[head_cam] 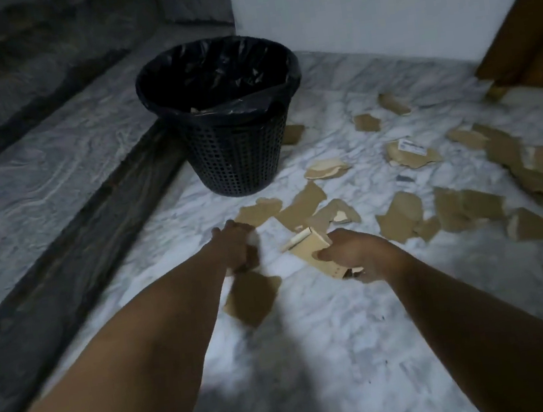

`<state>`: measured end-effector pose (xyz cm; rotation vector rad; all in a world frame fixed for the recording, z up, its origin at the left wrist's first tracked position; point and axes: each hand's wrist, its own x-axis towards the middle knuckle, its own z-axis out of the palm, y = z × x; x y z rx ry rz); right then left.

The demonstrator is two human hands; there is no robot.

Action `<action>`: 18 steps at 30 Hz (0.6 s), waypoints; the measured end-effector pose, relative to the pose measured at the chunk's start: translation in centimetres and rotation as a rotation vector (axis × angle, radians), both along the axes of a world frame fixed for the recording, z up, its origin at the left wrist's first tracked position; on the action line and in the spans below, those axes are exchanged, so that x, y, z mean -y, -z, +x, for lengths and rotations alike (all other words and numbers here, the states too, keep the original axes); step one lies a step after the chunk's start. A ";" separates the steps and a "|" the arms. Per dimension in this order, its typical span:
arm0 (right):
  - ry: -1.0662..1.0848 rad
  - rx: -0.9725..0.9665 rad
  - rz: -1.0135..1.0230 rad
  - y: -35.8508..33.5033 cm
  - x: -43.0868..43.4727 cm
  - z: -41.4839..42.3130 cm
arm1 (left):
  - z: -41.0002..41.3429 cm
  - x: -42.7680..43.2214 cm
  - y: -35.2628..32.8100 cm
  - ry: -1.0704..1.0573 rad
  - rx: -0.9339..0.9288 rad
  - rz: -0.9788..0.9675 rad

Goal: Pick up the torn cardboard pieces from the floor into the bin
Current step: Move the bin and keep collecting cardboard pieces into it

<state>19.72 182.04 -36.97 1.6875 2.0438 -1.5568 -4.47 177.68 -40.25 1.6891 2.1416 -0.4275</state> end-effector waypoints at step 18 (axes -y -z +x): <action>-0.405 0.626 0.731 4.8 5.0 -3.2 | 1.2 5.1 -3.1 0.144 0.234 -0.254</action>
